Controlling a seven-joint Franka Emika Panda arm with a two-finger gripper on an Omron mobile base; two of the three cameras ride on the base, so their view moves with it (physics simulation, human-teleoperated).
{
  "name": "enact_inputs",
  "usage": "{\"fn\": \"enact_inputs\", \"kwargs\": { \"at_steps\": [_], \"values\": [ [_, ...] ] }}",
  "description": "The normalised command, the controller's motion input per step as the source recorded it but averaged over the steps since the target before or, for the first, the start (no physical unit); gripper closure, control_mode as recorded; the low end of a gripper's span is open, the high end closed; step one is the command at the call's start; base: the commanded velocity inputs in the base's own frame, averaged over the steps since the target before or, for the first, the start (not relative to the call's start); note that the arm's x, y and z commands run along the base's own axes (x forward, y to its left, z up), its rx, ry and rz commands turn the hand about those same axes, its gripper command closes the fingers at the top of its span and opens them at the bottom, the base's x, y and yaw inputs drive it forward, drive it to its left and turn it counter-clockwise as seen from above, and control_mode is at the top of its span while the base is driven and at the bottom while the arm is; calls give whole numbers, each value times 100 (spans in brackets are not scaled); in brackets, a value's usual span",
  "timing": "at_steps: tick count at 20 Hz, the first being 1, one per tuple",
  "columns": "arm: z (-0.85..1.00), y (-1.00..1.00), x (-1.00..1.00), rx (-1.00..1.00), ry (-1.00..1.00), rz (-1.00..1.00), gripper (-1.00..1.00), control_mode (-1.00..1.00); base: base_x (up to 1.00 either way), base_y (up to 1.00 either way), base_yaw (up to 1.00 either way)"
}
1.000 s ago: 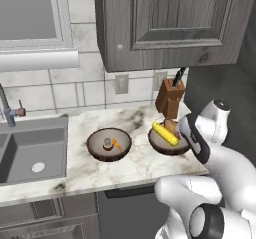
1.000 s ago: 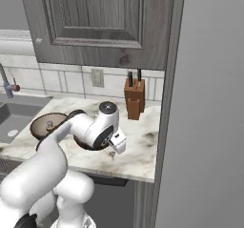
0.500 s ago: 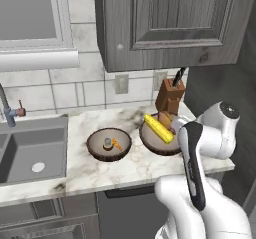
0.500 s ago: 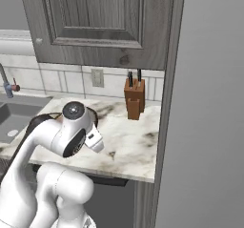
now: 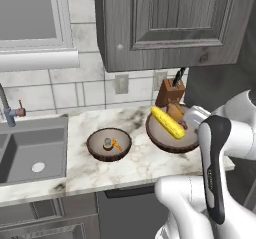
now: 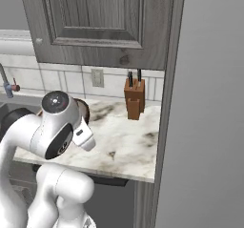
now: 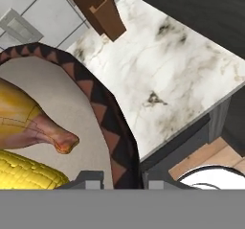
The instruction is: Place the bowl containing the corn and chicken drumstick in the microwave. Close the microwave door and press the start button to microwave the meal.
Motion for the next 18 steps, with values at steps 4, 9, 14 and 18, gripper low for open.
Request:
{"fn": "enact_inputs", "kwargs": {
  "at_steps": [4, 9, 14, 18],
  "values": [
    [0, -2, 0, 0, -2, 0, 100, -100, 0, 0, 0],
    [0, 0, 0, 0, 0, 0, 100, 100, 0, 0, 0],
    [0, 0, 0, 0, 0, 0, 100, 100, -13, 13, 0],
    [0, 0, 0, 0, 0, 0, 100, 100, -44, 40, -2]
  ]
}}
